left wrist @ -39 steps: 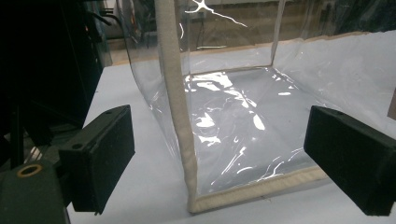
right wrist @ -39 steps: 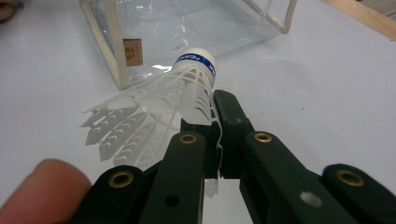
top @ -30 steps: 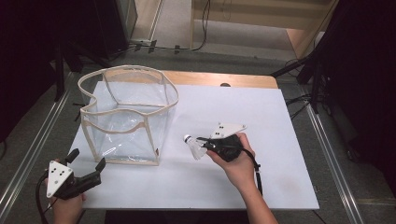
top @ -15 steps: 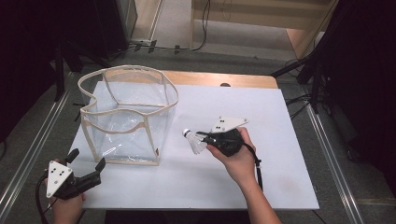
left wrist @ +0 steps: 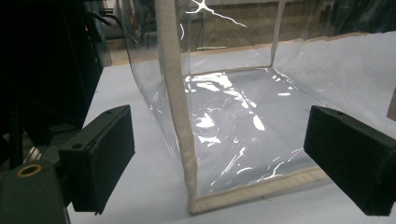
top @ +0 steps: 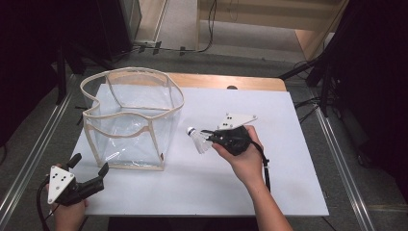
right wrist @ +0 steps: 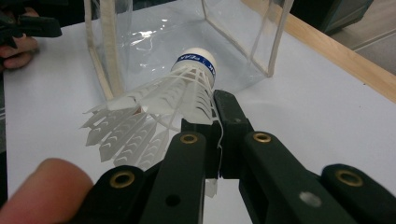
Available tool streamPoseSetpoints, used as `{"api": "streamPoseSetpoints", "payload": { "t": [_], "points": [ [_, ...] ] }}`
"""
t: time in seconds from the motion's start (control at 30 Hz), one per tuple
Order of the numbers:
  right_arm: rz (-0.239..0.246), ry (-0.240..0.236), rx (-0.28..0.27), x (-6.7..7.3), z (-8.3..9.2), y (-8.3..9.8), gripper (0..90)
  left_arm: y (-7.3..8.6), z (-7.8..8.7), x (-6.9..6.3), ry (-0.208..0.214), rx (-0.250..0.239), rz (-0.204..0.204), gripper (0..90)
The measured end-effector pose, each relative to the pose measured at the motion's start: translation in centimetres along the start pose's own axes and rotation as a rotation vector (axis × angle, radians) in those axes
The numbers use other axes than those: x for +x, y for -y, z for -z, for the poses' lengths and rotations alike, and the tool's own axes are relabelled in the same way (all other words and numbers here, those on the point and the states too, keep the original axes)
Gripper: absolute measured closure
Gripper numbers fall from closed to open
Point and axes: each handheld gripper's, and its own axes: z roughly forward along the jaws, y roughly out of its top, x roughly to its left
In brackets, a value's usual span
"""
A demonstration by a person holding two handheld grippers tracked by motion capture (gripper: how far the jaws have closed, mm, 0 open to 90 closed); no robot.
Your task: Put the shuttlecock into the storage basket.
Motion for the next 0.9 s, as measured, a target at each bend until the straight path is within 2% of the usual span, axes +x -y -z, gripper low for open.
{"api": "streamPoseSetpoints", "payload": {
  "t": [0.9],
  "points": [
    [-0.001,0.021,-0.027,-0.6,0.8,-2.5,86.6,0.0,0.0,0.0,0.001,0.001,0.000,9.2]
  ]
}}
